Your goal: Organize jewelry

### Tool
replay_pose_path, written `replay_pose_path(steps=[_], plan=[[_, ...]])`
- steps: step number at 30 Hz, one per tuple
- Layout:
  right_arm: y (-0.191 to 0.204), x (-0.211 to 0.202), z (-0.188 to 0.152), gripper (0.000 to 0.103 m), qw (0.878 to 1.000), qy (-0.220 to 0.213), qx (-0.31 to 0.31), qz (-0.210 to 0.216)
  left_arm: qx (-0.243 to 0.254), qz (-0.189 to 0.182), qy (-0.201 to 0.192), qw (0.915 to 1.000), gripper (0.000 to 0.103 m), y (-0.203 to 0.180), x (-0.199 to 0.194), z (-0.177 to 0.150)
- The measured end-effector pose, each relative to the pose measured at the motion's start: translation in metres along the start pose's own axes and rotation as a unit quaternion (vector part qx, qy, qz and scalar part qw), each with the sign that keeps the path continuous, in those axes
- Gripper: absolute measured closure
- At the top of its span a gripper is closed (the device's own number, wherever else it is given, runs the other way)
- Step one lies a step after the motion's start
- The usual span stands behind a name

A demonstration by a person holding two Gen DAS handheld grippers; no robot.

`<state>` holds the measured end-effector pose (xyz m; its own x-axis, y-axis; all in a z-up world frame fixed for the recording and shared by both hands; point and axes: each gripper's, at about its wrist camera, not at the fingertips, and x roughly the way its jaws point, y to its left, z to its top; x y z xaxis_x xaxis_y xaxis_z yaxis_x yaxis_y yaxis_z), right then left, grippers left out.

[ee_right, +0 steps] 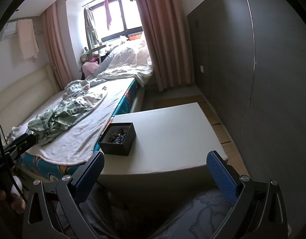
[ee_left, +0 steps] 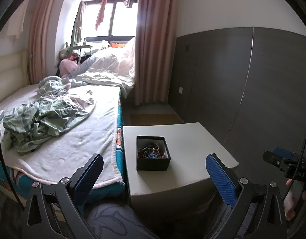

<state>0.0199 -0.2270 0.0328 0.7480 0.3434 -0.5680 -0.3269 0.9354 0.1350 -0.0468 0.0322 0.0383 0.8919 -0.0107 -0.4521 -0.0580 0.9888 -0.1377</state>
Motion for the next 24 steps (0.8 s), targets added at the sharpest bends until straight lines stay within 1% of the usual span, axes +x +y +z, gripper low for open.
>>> replay_pose_path(steps=[24], plan=[[-0.0044, 0.0049, -0.0038, 0.000, 1.000, 0.009, 0.014, -0.005, -0.002, 0.001, 0.000, 1.0000, 0.000, 0.0010, -0.0022, 0.0006]])
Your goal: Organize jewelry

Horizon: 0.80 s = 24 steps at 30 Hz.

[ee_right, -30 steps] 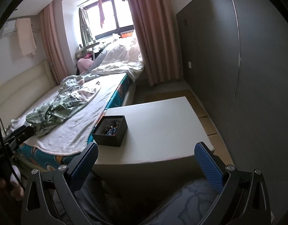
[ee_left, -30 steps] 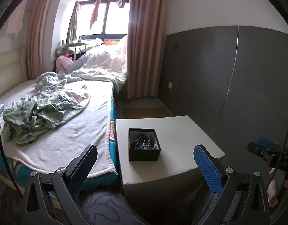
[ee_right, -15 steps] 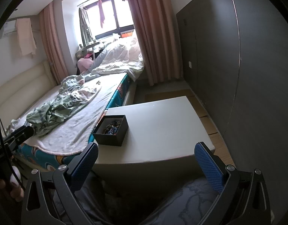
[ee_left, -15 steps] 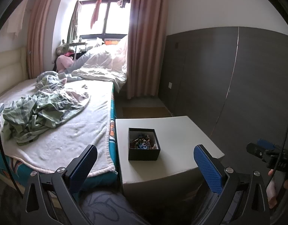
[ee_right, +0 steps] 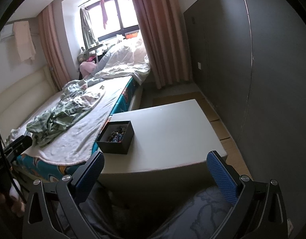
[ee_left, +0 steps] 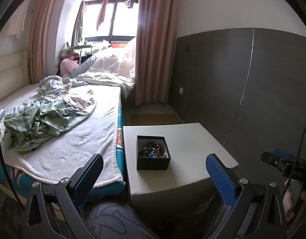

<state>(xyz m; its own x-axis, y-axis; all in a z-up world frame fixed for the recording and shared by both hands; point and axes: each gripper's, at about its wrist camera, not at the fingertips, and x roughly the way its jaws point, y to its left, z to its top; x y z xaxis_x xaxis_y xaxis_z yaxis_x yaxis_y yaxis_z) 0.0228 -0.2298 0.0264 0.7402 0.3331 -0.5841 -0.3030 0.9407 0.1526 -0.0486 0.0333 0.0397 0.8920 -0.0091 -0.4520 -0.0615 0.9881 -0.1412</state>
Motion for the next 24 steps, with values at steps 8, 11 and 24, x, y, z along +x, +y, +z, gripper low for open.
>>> replay_pose_path(steps=[8, 11, 24], plan=[[-0.0025, 0.0010, -0.0011, 0.000, 1.000, 0.001, 0.000, -0.001, 0.000, 0.001, -0.001, 1.0000, 0.000, 0.0005, 0.0001, -0.0002], [-0.0019, 0.0011, -0.0010, 0.000, 1.000, 0.001, 0.000, 0.000, 0.000, 0.000, 0.000, 1.0000, 0.000, 0.0006, 0.0002, -0.0002], [-0.0020, 0.0006, -0.0015, 0.000, 1.000, 0.002, -0.001, -0.002, 0.000, 0.001, 0.000, 1.0000, 0.000, 0.0009, 0.0001, -0.0001]])
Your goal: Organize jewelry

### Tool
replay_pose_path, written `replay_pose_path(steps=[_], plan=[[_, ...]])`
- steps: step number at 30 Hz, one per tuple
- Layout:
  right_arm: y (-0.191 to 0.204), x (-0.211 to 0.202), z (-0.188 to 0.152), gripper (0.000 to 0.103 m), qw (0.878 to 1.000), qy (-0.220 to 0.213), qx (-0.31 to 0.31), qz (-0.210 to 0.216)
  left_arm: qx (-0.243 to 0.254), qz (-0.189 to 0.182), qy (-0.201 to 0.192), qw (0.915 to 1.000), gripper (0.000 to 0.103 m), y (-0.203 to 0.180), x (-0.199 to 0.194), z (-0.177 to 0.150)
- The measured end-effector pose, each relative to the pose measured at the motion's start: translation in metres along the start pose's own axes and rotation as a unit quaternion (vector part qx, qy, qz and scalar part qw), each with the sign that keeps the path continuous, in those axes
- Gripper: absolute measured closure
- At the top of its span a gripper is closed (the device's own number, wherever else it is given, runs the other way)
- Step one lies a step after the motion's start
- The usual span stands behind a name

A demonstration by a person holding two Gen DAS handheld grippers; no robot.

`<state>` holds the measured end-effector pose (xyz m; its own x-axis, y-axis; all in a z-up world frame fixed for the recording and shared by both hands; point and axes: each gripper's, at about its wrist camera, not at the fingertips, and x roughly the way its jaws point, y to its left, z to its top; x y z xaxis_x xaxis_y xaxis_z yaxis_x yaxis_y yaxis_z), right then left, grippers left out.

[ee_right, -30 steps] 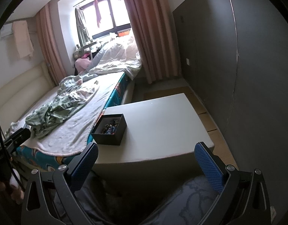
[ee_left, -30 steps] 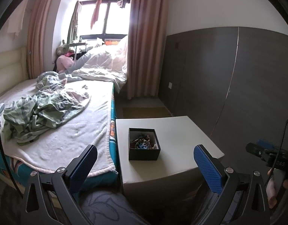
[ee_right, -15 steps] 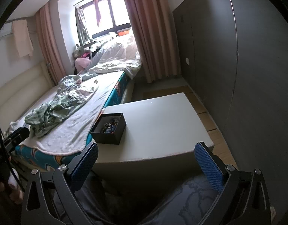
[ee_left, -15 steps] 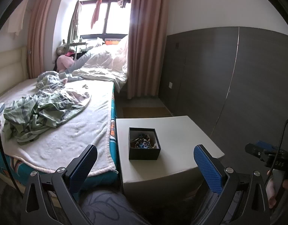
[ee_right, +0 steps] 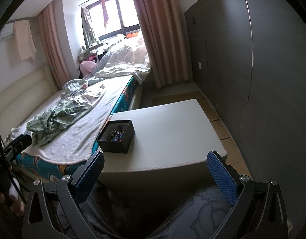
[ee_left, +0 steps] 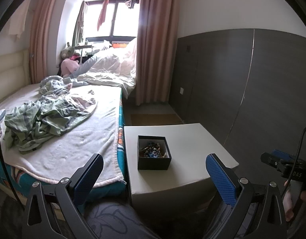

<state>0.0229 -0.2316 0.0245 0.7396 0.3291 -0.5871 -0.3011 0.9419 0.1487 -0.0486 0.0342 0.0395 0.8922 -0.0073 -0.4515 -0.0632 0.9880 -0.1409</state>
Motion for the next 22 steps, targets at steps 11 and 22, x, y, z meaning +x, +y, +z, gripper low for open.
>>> replay_pose_path(steps=[11, 22], plan=[[0.000, 0.000, -0.001, 0.000, 1.000, 0.002, -0.002, 0.000, 0.001, 0.001, -0.002, 1.0000, 0.000, 0.000, -0.001, -0.001], [-0.001, 0.016, -0.003, 0.000, 1.000, 0.015, -0.006, -0.004, -0.001, 0.005, 0.000, 1.0000, 0.000, 0.004, 0.004, -0.005]])
